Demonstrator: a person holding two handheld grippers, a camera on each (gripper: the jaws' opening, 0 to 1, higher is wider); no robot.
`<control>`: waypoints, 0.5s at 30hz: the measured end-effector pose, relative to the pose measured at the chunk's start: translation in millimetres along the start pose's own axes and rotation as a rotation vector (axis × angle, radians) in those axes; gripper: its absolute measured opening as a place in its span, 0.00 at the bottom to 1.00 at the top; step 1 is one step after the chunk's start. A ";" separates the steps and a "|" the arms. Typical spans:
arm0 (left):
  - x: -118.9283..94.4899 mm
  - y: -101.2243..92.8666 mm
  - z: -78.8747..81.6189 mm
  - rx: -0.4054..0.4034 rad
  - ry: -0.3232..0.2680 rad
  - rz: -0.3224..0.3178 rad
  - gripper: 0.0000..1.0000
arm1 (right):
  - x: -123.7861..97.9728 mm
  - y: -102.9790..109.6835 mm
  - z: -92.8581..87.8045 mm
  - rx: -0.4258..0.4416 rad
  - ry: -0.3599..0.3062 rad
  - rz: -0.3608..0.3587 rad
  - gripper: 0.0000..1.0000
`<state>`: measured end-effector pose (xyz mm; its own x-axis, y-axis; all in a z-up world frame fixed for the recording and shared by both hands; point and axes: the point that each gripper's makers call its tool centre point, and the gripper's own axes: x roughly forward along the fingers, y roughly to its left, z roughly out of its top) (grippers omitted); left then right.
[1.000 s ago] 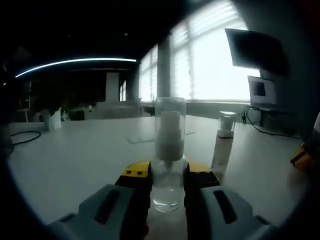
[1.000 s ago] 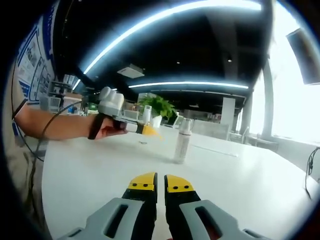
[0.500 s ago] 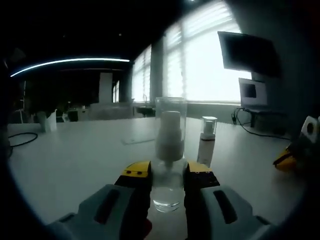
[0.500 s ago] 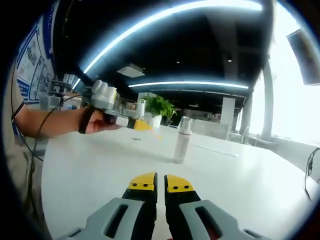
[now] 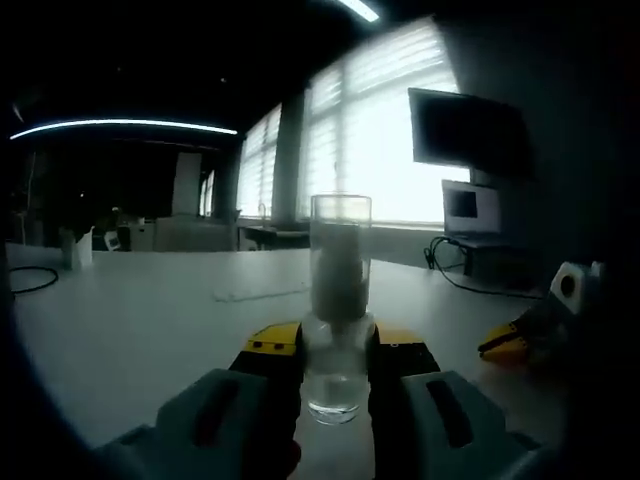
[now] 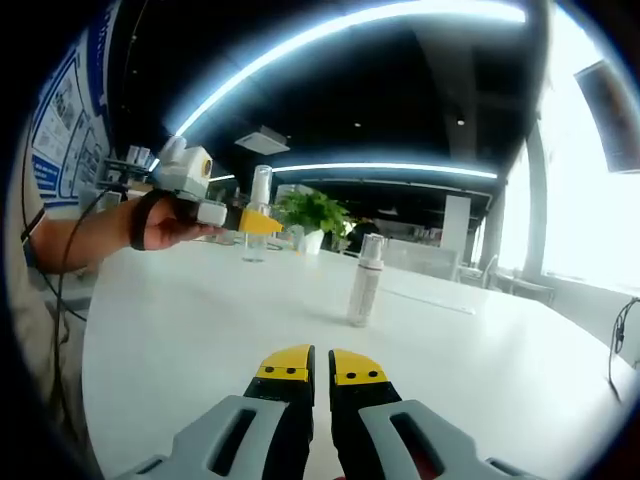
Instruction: Clamp pump bottle remove cover press pump head put on cover
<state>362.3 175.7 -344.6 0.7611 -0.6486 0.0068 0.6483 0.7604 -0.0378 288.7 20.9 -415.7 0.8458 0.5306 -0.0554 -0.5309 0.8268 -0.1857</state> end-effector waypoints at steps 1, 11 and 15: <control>-1.5 -1.0 0.3 -0.011 0.000 -0.001 0.16 | -0.1 0.0 0.0 0.000 0.000 0.000 0.01; -17.8 -7.6 -4.6 -0.011 -0.016 -0.026 0.16 | -0.2 1.0 -0.2 -0.008 0.002 -0.001 0.01; -21.3 -10.5 -11.3 0.007 0.008 -0.026 0.16 | 0.2 1.9 -0.1 -0.010 0.001 0.005 0.01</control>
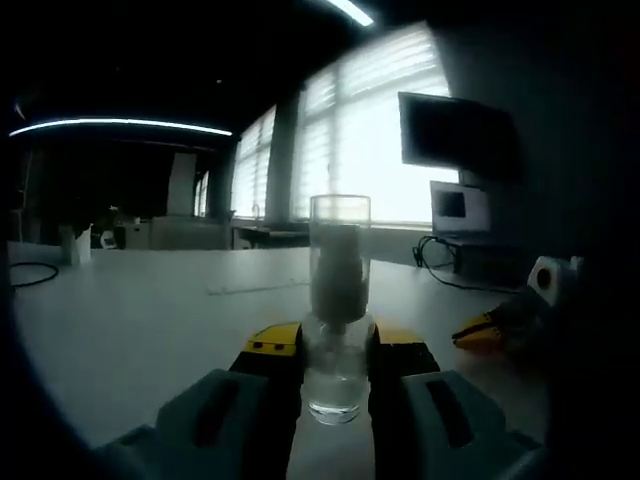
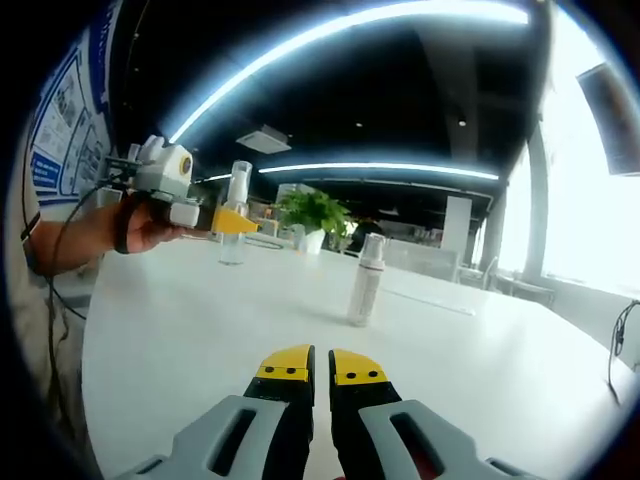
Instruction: Clamp pump bottle remove cover press pump head put on cover
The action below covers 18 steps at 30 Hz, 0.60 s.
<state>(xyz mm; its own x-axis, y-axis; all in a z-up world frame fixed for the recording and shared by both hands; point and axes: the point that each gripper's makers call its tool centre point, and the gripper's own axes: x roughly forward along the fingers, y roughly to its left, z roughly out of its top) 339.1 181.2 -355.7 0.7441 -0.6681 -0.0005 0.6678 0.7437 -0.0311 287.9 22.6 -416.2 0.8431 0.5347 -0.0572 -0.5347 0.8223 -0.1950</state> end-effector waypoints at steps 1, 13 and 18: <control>-1.7 -3.8 -1.9 0.002 0.006 -0.002 0.16 | 0.1 0.2 -0.2 -0.003 0.001 0.000 0.01; -10.2 -14.0 -11.0 0.025 0.007 -0.073 0.16 | 0.1 3.3 2.6 -0.037 -0.011 0.013 0.00; -10.5 -22.4 -21.3 0.015 0.016 -0.111 0.16 | -0.2 6.6 6.1 -0.039 -0.029 0.038 0.00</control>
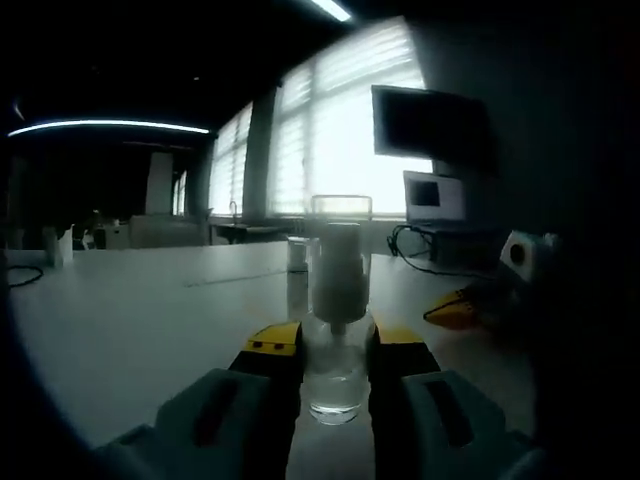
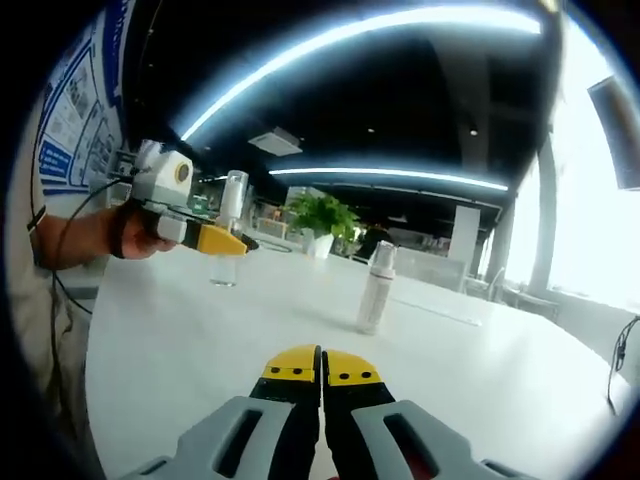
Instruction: Clamp pump bottle remove cover press pump head put on cover
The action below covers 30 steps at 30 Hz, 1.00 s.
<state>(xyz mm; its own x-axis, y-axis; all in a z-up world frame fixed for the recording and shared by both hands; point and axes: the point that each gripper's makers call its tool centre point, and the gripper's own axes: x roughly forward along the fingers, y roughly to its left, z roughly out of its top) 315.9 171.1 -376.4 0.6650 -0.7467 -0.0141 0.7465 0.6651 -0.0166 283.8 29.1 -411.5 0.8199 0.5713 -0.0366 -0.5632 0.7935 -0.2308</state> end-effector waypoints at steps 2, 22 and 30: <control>0.2 -4.1 -3.7 -0.006 0.003 -0.015 0.16 | -1.0 0.1 2.1 0.007 -0.009 0.002 0.00; -5.0 -32.8 -31.1 -0.056 0.044 -0.078 0.16 | 0.9 18.3 11.3 -0.075 -0.038 0.049 0.00; -4.2 -40.1 -35.3 -0.055 0.060 -0.097 0.16 | 2.2 18.1 7.9 -0.097 -0.026 0.051 0.00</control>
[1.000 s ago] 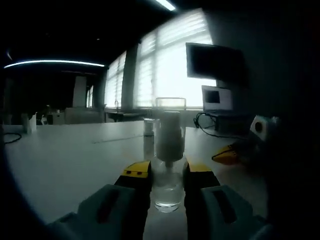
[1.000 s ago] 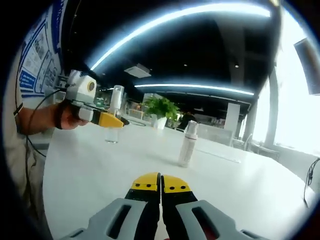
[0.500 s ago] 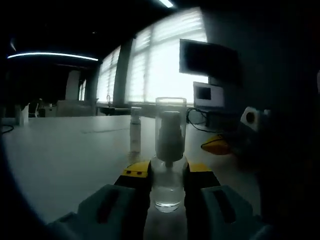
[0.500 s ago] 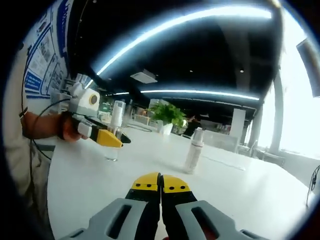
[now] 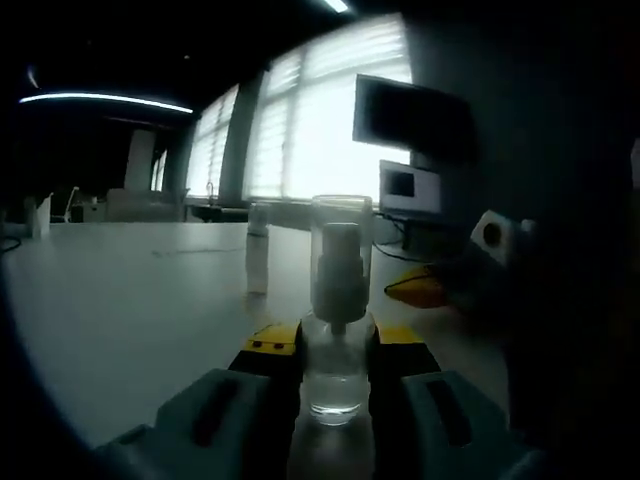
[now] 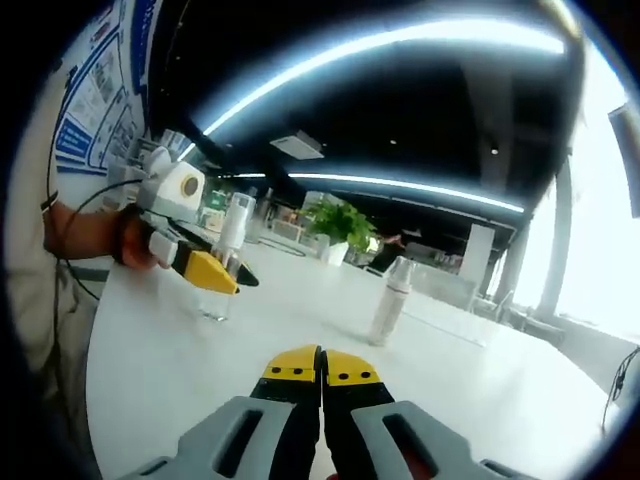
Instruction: Clamp pump bottle remove cover press pump head put on cover
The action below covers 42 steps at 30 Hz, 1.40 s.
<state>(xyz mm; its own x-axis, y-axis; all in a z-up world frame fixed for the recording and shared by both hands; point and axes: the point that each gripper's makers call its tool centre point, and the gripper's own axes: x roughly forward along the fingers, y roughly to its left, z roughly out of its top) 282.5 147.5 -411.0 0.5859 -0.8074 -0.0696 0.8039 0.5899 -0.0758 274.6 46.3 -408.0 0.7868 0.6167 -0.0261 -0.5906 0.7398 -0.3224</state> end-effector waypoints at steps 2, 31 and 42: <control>-0.2 2.6 -0.7 0.007 0.004 0.007 0.16 | -0.1 -1.2 -0.6 0.001 0.001 -0.001 0.00; 2.2 -0.6 -1.0 -0.003 -0.012 -0.023 0.17 | 0.2 -7.4 -6.7 -0.010 0.009 -0.004 0.00; 2.0 1.8 -1.2 0.006 -0.013 -0.011 0.22 | -0.2 -6.2 -6.3 -0.011 0.008 -0.002 0.00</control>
<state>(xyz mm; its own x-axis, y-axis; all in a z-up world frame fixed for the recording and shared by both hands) 285.0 147.0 -412.5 0.5779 -0.8142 -0.0559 0.8111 0.5806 -0.0709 279.2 39.9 -411.9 0.7892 0.6133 -0.0332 -0.5873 0.7378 -0.3328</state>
